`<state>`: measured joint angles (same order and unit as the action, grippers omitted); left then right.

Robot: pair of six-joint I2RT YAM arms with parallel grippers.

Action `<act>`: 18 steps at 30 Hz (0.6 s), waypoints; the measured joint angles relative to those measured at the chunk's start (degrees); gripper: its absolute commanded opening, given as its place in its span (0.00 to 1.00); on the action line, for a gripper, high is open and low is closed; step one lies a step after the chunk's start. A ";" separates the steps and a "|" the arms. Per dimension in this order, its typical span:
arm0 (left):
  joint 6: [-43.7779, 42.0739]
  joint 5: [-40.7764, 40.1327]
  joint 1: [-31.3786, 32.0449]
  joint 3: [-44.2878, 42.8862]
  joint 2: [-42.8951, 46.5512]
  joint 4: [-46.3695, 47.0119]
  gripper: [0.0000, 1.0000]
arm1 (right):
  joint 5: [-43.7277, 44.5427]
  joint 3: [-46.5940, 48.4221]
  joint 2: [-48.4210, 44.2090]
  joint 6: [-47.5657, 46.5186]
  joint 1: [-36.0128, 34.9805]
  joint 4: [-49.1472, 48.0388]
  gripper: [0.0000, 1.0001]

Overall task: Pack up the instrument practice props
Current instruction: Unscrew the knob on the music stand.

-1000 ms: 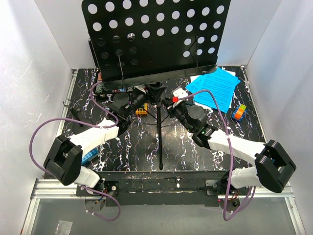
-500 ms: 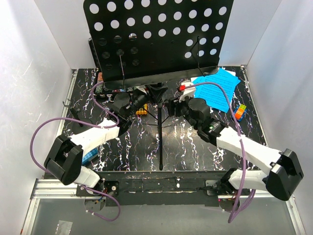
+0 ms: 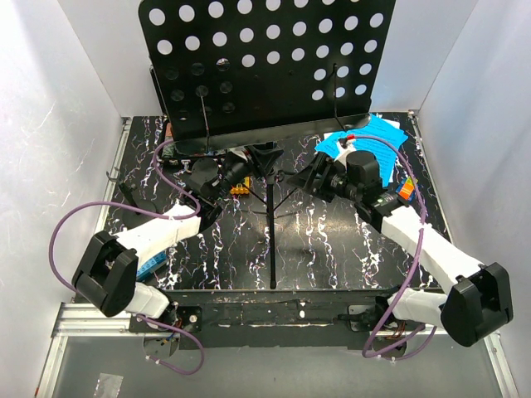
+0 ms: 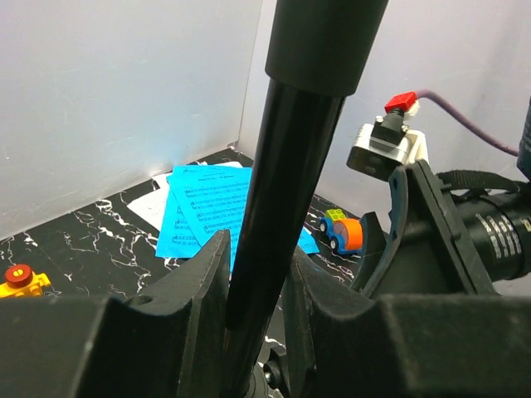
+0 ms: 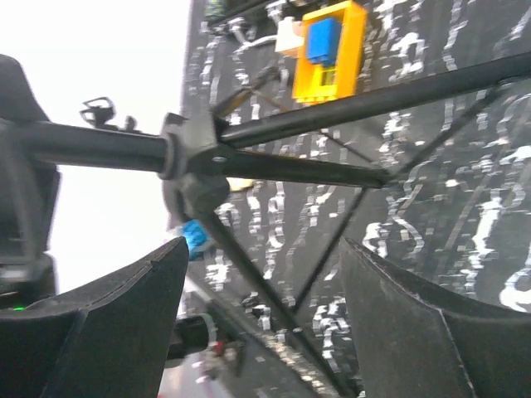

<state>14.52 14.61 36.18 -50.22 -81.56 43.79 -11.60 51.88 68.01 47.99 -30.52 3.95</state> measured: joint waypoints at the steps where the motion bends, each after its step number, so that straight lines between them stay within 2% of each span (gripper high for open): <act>1: 0.00 0.02 0.00 0.09 0.17 -0.11 0.00 | -2.19 -0.28 0.09 2.05 0.96 -1.20 0.82; 8: 0.00 -0.11 0.11 0.22 0.35 -0.24 0.00 | -14.93 -0.37 2.82 13.88 3.85 -10.34 0.82; 18: -0.44 -0.50 0.31 0.39 0.35 0.00 0.00 | -22.77 -1.18 9.11 22.08 5.86 -18.88 0.78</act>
<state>14.09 14.11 36.49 -49.82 -81.21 43.79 -34.37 50.70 77.12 70.06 -24.67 -14.94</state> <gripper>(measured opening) 0.252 0.794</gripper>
